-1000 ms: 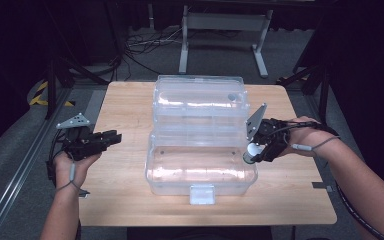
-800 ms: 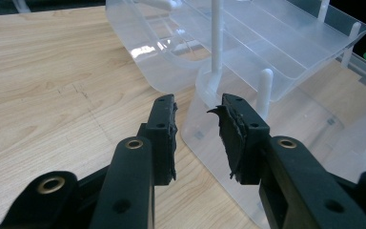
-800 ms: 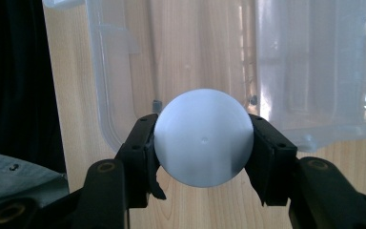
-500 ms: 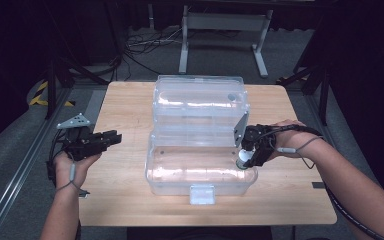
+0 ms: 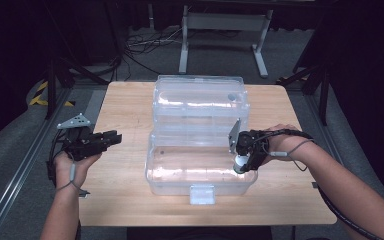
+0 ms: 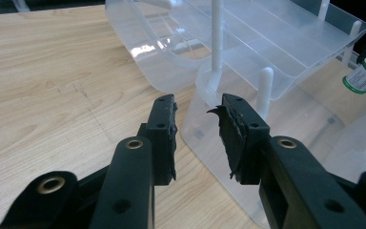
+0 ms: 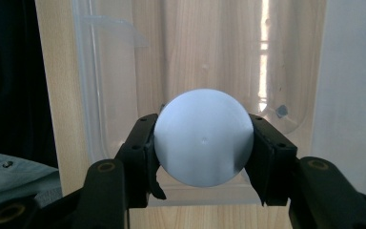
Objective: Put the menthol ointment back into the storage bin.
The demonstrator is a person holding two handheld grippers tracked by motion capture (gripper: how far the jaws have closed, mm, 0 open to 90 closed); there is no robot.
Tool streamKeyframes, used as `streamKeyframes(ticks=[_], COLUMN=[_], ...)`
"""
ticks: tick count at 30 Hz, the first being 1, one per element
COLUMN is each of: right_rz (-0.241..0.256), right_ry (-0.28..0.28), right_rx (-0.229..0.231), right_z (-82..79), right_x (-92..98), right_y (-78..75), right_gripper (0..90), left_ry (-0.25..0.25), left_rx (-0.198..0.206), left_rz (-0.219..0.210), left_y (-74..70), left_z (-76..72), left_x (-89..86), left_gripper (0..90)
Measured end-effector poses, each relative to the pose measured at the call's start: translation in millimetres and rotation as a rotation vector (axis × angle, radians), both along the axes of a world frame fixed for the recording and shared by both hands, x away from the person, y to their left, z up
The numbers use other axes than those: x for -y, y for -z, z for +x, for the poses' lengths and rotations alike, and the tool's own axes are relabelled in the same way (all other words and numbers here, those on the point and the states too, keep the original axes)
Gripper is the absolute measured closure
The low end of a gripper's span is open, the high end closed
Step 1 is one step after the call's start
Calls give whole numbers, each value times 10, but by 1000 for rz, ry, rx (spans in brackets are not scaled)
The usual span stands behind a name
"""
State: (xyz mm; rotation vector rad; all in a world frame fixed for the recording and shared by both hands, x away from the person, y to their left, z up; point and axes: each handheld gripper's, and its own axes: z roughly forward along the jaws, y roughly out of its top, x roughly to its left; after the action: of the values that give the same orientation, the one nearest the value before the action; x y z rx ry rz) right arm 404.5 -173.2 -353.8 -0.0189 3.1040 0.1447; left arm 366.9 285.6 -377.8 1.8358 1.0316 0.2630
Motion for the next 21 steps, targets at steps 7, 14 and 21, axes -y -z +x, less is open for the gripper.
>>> streamKeyframes(ticks=[7,14,21], right_rz=[-23,-31,-42], right_ry=[-2,-14,-18], right_rx=[-17,-13,-21], right_z=[10,-20,-65], right_x=[-37,-66,-92], right_y=[117,163,202], right_gripper=[504,504,505], left_ry=[0,1,0], left_rx=[-1,-1,-1], left_rz=[2,2,1], left_y=[1,1,2], left_z=[0,-1,-1], left_x=[0,-3,0], left_gripper=[665,665,665])
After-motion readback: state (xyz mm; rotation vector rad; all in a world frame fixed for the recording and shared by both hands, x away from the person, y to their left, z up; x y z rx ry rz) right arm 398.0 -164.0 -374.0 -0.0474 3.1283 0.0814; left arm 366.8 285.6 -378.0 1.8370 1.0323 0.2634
